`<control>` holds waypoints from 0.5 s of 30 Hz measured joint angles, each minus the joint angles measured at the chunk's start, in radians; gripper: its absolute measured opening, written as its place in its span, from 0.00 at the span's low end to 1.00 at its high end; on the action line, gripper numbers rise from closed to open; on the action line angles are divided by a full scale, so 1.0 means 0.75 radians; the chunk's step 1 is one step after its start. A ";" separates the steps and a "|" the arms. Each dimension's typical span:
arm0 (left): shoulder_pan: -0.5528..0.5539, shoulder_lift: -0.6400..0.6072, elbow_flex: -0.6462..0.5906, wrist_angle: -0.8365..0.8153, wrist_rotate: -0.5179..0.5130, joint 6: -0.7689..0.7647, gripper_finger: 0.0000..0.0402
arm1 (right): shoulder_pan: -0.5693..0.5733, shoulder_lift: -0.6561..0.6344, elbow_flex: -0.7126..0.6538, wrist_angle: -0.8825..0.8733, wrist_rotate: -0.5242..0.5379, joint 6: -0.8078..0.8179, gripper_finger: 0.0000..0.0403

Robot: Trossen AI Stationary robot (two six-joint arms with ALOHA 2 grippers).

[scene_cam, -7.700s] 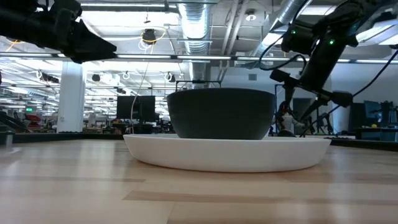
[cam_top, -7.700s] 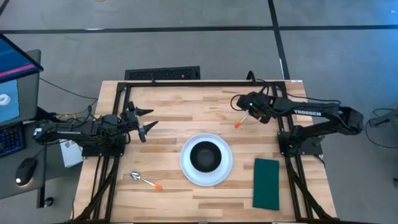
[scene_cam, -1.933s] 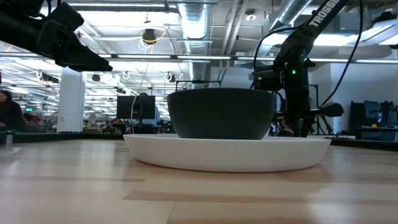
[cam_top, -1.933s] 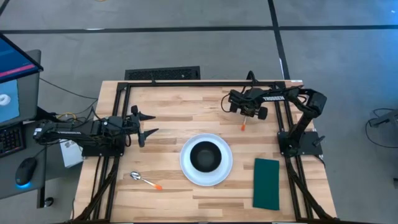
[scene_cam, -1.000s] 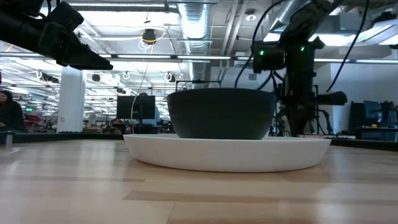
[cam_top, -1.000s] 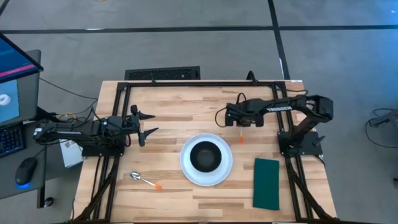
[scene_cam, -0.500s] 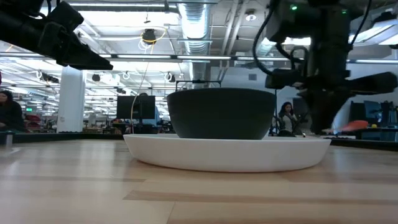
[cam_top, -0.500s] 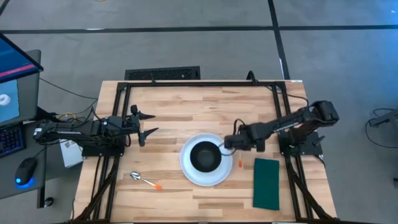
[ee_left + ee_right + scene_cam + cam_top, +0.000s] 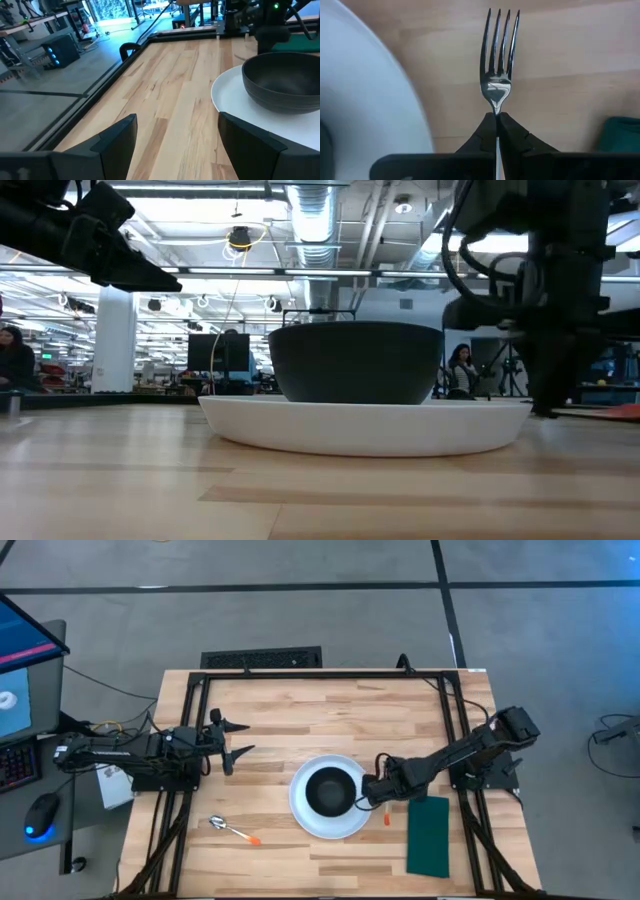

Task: Set table place
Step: Place the orange-handled fork next to the white plate

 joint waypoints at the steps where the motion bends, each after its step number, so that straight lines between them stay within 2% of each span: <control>1: 0.000 0.001 0.000 0.000 0.001 0.000 0.67 | -0.004 0.031 0.002 0.037 -0.014 -0.010 0.06; 11: 0.000 0.026 0.000 0.026 0.000 0.000 0.67 | -0.003 0.104 0.060 -0.024 -0.012 -0.048 0.07; 15: 0.000 0.030 0.000 0.027 0.000 0.000 0.67 | -0.003 0.111 0.065 -0.031 -0.017 -0.087 0.11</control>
